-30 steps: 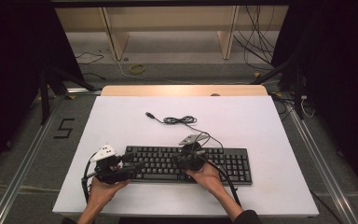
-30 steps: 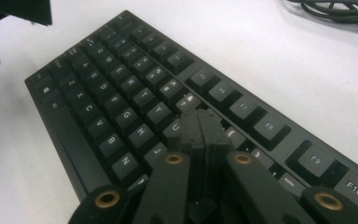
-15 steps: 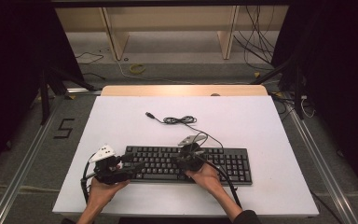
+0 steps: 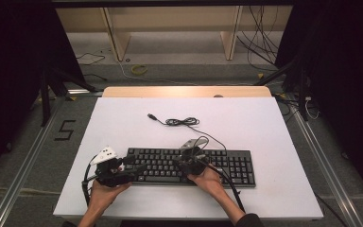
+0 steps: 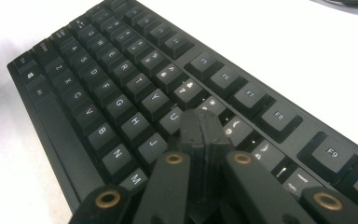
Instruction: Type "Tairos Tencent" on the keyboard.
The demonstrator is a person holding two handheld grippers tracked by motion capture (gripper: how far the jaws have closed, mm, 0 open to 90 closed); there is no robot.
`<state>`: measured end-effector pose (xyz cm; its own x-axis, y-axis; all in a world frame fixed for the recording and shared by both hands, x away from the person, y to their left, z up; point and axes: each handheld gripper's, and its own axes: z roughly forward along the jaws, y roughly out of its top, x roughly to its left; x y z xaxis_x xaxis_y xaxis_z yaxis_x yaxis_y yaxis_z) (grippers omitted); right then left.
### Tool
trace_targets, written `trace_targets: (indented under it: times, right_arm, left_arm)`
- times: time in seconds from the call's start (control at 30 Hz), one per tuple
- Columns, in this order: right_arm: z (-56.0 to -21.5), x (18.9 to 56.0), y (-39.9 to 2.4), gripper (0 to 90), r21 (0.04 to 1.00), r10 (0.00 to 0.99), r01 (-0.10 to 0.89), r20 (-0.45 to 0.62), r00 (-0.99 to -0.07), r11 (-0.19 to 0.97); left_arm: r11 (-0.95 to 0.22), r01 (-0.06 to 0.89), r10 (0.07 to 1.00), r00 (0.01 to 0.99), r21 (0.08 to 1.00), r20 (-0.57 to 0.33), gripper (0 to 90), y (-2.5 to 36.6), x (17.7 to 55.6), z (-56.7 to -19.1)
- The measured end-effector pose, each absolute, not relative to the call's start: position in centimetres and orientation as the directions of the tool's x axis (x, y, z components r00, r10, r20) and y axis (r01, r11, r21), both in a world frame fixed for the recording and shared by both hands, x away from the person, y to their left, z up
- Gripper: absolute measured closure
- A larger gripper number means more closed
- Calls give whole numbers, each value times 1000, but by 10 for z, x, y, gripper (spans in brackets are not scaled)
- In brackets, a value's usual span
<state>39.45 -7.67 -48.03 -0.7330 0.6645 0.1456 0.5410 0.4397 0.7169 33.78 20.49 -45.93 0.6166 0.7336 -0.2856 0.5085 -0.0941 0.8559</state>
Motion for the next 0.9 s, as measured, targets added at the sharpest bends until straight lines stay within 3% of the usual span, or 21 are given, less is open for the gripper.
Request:
trace_targets:
  times: [0.4,0.67,0.9]
  right_arm:
    - [-471,393,-84,868,744,662,552,200,-722,377]
    - [-462,387,-88,742,765,644,536,214,-735,358]
    - [-453,379,-98,577,784,624,514,214,-751,349]
  left_arm:
    - [-95,509,736,615,855,-284,341,205,340,-460]
    - [-96,511,736,614,854,-284,342,204,343,-460]
    - [-101,520,735,613,848,-288,367,200,347,-459]
